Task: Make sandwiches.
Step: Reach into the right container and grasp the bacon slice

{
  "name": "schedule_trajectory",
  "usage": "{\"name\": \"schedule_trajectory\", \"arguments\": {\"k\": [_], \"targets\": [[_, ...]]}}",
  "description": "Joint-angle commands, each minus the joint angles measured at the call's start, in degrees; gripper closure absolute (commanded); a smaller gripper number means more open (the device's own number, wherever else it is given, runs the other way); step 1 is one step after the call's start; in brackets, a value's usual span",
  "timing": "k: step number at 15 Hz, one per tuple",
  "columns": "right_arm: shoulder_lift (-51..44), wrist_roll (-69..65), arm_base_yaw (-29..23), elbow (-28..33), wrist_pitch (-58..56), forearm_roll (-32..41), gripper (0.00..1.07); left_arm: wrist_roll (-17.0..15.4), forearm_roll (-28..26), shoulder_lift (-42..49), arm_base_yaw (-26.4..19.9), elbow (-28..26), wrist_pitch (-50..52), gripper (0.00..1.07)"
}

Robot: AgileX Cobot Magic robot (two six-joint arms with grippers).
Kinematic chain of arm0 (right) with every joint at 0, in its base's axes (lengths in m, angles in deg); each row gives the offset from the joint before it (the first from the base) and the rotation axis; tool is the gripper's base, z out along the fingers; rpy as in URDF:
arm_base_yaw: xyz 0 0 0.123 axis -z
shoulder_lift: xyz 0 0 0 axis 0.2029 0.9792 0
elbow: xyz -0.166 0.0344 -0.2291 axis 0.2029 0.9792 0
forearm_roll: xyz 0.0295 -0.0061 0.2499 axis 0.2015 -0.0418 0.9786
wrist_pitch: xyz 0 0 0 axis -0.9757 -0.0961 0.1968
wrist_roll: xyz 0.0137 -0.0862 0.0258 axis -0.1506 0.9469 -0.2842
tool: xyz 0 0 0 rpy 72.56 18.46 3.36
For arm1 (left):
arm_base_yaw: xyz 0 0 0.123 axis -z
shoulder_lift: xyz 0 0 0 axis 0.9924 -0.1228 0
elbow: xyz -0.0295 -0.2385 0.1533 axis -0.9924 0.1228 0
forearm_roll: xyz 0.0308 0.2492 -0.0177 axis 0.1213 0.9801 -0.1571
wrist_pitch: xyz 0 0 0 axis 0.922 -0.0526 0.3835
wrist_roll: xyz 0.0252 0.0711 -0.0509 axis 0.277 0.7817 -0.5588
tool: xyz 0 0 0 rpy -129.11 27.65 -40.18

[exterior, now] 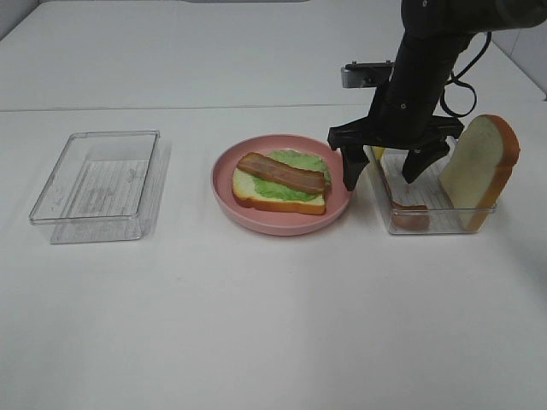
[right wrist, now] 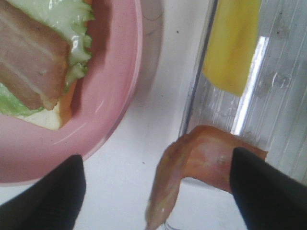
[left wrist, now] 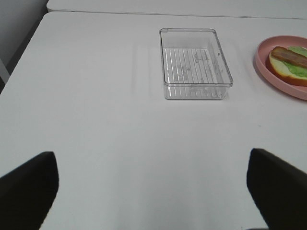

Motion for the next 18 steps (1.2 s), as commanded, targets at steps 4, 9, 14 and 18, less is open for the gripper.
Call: {"name": "schedule_trajectory", "arguments": {"k": [4, 9, 14, 18], "targets": [[0.3, 0.6, 0.2, -0.3, -0.1, -0.4, 0.57, 0.2, -0.1, 1.1, 0.2, 0.1, 0.6, 0.04], [0.3, 0.6, 0.2, -0.3, -0.3, -0.4, 0.57, 0.2, -0.1, 1.1, 0.2, 0.1, 0.6, 0.04], [0.3, 0.6, 0.2, -0.3, -0.7, -0.4, 0.79, 0.2, -0.1, 1.1, 0.2, 0.1, 0.6, 0.04], [0.3, 0.6, 0.2, -0.3, -1.7, -0.4, 1.06, 0.2, -0.1, 1.1, 0.2, 0.1, 0.6, 0.04]]}}
